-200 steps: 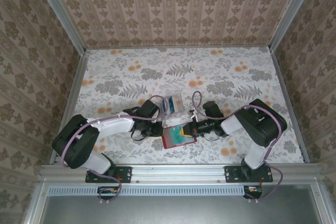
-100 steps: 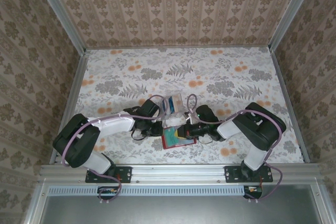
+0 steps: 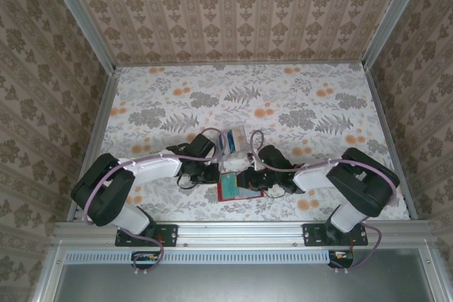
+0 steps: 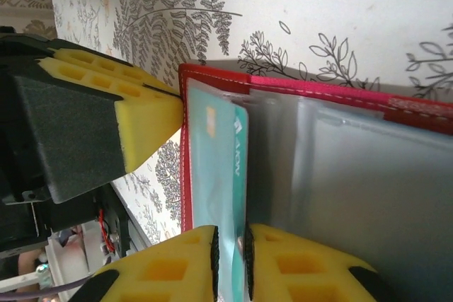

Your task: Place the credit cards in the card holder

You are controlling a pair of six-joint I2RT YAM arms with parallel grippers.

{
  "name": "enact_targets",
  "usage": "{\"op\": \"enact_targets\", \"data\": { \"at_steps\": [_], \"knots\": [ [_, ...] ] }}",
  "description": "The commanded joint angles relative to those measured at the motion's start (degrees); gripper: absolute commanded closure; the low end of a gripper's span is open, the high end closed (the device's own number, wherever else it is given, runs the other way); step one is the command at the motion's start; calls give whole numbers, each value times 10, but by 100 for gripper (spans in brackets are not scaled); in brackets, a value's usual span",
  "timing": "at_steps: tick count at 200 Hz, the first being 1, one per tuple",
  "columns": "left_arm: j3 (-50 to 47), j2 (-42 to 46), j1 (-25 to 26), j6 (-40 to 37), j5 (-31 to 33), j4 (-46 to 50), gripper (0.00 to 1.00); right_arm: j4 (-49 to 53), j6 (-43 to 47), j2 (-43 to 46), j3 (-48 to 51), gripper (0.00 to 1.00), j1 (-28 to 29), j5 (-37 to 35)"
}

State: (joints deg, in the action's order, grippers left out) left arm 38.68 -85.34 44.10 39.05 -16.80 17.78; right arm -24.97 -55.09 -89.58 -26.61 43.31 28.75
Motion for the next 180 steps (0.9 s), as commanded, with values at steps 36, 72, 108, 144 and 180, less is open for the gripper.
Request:
{"op": "enact_targets", "data": {
  "at_steps": [36, 72, 108, 144, 180],
  "knots": [
    [-5, 2, -6, -20, 17, 11, 89, 261, 101, 143, -22, 64, 1, -131],
    [2, -1, -8, -31, 14, 17, 88, 274, 103, 154, -13, 62, 3, -165],
    [4, -5, -11, -32, 11, 10, 88, 247, 97, 123, -2, 64, 6, -167],
    [4, -11, -11, -27, 5, 2, 86, 245, 95, 112, -4, 65, 10, -166],
    [7, -16, -11, -27, 2, 3, 86, 240, 87, 103, -15, 63, 17, -156]
  ]
}}
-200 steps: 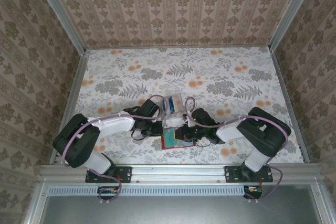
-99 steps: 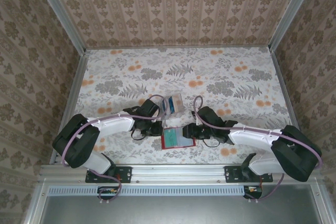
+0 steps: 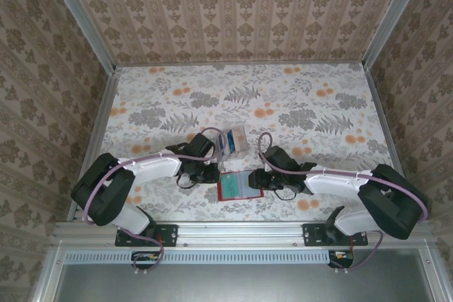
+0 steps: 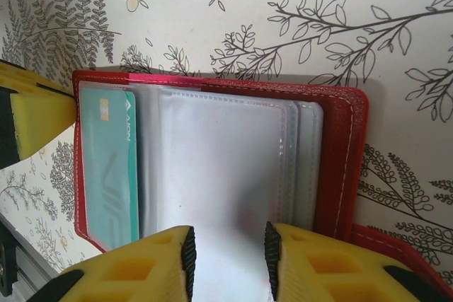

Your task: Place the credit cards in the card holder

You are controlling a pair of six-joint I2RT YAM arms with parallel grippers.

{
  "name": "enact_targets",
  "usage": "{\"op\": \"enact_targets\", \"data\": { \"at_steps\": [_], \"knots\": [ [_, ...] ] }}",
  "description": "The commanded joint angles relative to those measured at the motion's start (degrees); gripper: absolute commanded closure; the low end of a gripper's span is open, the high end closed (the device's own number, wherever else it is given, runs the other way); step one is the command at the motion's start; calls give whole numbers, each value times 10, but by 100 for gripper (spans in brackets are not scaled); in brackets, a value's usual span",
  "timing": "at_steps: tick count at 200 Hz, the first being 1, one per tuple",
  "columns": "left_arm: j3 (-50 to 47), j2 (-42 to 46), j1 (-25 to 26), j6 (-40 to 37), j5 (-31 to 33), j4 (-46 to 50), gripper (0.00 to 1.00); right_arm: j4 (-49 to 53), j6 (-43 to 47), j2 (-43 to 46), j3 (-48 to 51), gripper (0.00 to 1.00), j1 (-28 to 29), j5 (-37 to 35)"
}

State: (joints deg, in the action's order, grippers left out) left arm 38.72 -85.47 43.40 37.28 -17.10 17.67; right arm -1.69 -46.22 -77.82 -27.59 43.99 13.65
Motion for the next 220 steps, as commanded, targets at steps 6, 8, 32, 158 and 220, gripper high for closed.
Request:
{"op": "enact_targets", "data": {
  "at_steps": [6, 8, 32, 158, 220],
  "knots": [
    [3, -15, -4, -6, 3, -3, 86, 2, -3, -26, -6, 62, 13, -2],
    [2, -16, -4, -5, 2, -5, 86, 0, -3, -30, -7, 62, 14, -1],
    [4, -22, -5, -5, -1, -8, 86, -25, -18, -50, -11, 61, 19, 15],
    [2, -6, -15, -13, -7, -8, 85, -171, -46, -118, -44, 82, 27, 121],
    [-4, 5, -24, -8, -14, -12, 85, -213, -65, -154, -67, 78, 32, 148]
  ]
}}
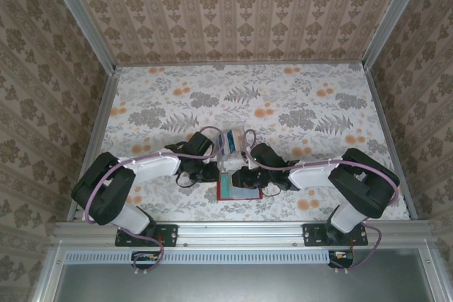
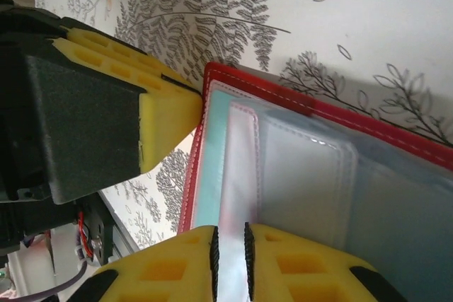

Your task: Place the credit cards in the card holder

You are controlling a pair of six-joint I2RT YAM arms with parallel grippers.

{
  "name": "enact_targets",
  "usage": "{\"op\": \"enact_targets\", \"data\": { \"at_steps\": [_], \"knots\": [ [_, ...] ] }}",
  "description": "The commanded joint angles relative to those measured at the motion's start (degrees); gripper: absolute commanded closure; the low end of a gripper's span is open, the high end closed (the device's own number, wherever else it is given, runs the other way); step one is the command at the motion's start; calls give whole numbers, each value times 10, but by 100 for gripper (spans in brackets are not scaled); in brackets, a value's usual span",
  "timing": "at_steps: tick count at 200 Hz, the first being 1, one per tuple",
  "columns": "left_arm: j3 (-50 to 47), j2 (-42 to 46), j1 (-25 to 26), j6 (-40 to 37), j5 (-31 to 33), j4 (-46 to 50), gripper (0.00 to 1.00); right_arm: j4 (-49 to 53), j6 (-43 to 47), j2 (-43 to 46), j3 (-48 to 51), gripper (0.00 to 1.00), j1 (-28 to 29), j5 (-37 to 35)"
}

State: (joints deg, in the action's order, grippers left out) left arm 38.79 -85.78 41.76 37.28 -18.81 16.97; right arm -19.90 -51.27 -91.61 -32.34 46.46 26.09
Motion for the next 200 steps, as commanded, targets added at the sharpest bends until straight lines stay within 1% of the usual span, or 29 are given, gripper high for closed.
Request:
{"op": "enact_targets", "data": {
  "at_steps": [1, 28, 61, 101, 105, 110, 115, 144, 167, 186, 200],
  "knots": [
    [-6, 9, -7, -7, 2, -6, 85, -31, -14, -16, -20, 78, 7, 24],
    [-11, 19, -13, -7, -1, -11, 85, -13, 1, -18, -38, 70, 15, 24],
    [-15, 24, -19, -5, -7, -16, 85, -25, -1, -27, -37, 55, 16, 35],
    [-21, 26, -24, 1, -15, -24, 85, -38, -1, -18, -25, 48, 19, 33],
    [-21, 27, -25, 1, -15, -25, 85, -42, 3, -16, -24, 46, 18, 35],
    [-21, 26, -25, 1, -16, -25, 85, -50, 7, -13, -21, 41, 19, 40],
    [-20, 25, -25, 1, -16, -24, 85, -59, 10, -12, -19, 37, 19, 47],
    [-24, 29, -28, 6, -22, -35, 85, -108, 13, -8, -14, 34, 22, 86],
    [-21, 28, -32, 5, -29, -33, 85, -124, 12, -20, -15, 33, 21, 82],
    [-24, 33, -35, 6, -32, -36, 85, -174, -7, -35, -4, 33, 21, 86],
    [-25, 30, -42, 6, -37, -34, 85, -194, -14, -43, 3, 33, 22, 86]
  ]
}}
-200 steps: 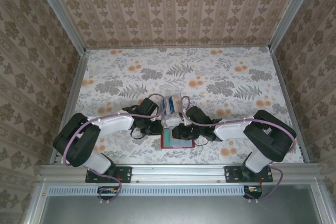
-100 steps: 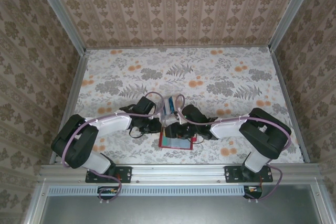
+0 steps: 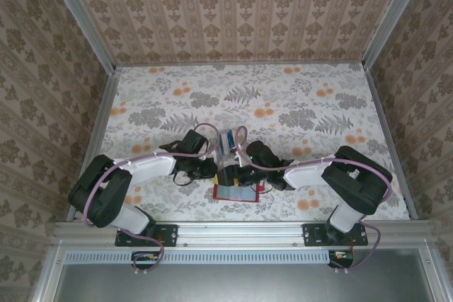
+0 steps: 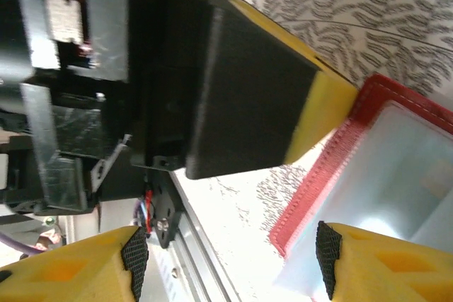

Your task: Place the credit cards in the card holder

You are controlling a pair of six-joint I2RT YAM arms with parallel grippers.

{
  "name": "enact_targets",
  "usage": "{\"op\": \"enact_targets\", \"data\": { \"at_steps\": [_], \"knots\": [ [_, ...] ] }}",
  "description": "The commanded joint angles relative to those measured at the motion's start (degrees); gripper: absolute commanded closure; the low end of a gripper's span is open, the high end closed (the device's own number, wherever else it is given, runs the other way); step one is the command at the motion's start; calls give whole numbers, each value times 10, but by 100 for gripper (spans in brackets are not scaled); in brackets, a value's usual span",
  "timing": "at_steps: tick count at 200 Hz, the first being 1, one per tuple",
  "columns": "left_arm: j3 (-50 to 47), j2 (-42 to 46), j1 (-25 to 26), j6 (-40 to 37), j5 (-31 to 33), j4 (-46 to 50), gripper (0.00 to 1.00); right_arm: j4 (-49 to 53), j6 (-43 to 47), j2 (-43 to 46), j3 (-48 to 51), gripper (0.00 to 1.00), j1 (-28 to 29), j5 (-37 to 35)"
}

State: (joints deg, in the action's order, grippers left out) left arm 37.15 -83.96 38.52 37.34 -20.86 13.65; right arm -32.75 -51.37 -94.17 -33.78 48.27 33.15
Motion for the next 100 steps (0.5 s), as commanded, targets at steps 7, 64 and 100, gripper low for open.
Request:
{"op": "enact_targets", "data": {
  "at_steps": [7, 64, 100],
  "knots": [
    [-11, 12, -14, 9, -26, -5, 85, -71, -18, -20, 20, 33, 4, 14],
    [-41, 34, -32, 30, -48, -33, 85, -39, -20, 20, 58, 33, 2, -47],
    [-37, 52, -35, 19, -36, -10, 85, 127, 18, 94, 69, 34, 3, -129]
  ]
}}
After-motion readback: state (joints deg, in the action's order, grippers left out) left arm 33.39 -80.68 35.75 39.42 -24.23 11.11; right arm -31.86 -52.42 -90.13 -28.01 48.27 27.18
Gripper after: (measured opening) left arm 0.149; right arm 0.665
